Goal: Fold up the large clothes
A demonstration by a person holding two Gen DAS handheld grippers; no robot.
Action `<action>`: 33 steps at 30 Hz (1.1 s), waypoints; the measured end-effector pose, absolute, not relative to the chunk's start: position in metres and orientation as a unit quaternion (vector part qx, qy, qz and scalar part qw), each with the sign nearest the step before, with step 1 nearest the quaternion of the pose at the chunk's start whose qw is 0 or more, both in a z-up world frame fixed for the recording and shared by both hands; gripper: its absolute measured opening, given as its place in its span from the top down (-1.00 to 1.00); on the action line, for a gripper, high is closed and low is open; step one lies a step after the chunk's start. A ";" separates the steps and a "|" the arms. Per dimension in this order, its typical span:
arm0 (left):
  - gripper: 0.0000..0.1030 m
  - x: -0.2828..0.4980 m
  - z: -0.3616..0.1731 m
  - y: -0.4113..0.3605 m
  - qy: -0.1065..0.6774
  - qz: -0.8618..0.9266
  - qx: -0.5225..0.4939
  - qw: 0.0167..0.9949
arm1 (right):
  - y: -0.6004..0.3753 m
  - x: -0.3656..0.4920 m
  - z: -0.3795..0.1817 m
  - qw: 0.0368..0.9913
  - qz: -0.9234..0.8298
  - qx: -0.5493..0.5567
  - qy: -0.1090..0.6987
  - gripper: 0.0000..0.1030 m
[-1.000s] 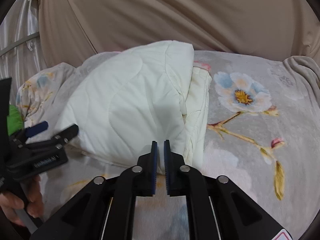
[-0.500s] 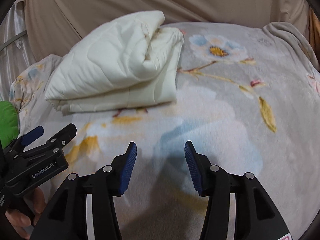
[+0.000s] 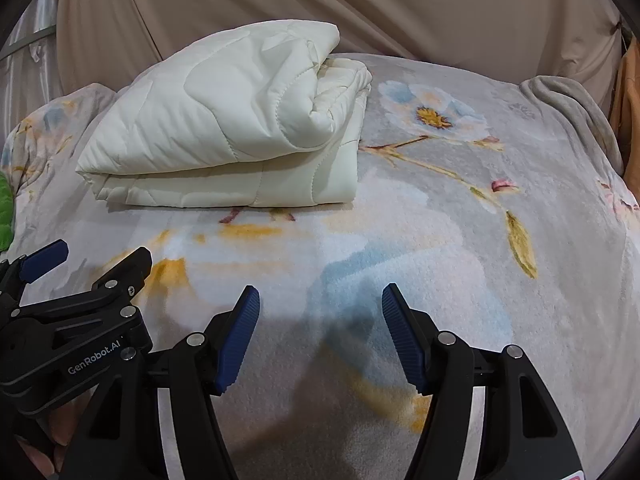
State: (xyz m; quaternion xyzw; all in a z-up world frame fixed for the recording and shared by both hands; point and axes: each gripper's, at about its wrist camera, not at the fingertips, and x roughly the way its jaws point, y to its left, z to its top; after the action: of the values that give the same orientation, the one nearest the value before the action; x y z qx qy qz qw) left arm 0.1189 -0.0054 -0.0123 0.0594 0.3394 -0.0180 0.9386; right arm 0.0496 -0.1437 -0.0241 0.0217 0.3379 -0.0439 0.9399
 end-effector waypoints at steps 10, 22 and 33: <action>-0.90 0.115 -0.011 -0.009 0.336 -0.013 0.064 0.939 | -0.147 0.052 -0.025 0.940 -0.043 0.019 0.338 -0.21; -0.89 0.115 -0.011 -0.009 0.336 -0.012 0.065 0.939 | -0.146 0.051 -0.025 0.940 -0.044 0.019 0.338 -0.21; -0.88 0.114 -0.010 -0.008 0.336 -0.012 0.068 0.939 | -0.147 0.052 -0.025 0.940 -0.043 0.018 0.338 -0.21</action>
State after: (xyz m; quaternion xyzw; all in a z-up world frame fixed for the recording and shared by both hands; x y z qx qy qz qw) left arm 0.1141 -0.0084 -0.0098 0.0685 0.3360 -0.0123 0.9393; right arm 0.0516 -0.1467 -0.0254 0.0180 0.3380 -0.0430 0.9400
